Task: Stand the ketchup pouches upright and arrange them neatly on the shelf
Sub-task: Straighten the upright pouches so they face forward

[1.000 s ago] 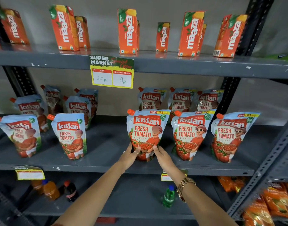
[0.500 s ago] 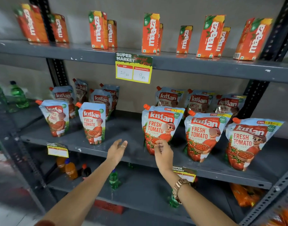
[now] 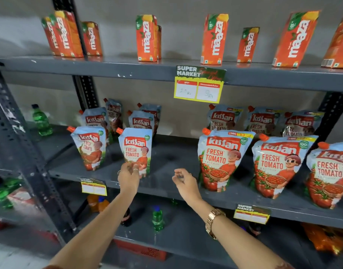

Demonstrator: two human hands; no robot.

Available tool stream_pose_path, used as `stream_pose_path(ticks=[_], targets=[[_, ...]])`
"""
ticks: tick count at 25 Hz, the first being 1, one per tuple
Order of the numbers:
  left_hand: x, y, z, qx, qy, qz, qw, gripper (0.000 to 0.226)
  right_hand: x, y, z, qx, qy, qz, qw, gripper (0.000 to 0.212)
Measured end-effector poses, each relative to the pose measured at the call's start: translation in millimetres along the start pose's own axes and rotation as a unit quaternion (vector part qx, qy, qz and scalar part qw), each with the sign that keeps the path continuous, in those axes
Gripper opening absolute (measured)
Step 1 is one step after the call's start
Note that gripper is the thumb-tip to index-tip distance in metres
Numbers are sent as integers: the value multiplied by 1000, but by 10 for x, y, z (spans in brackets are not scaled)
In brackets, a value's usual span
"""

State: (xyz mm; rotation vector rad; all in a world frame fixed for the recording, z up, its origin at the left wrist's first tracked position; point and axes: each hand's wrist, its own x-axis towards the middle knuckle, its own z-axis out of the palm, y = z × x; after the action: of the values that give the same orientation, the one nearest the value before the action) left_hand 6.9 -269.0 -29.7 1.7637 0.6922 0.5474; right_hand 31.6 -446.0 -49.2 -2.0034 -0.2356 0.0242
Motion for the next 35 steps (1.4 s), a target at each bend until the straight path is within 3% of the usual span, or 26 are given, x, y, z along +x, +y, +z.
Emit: stream_pose_path(ticks=[5, 10, 15, 22, 32, 35], targets=[[484, -193, -207, 57, -89, 42, 993, 68, 211, -211, 607, -25, -50, 81, 995, 46], [733, -237, -230, 35, -207, 55, 976, 52, 408, -480, 956, -15, -62, 88, 994, 55], [960, -325, -302, 28, -236, 86, 968, 42, 547, -510, 1154, -37, -17, 82, 996, 40], [1291, -456, -497, 11, -261, 95, 961, 41, 584, -593, 1467, -60, -7, 69, 996, 41], [1335, -532, -560, 11, -275, 114, 955, 42, 557, -573, 1591, -68, 55, 62, 994, 26], [1316, -544, -583, 13, -265, 96, 959, 44, 483, -606, 1635, -59, 130, 42, 989, 32]])
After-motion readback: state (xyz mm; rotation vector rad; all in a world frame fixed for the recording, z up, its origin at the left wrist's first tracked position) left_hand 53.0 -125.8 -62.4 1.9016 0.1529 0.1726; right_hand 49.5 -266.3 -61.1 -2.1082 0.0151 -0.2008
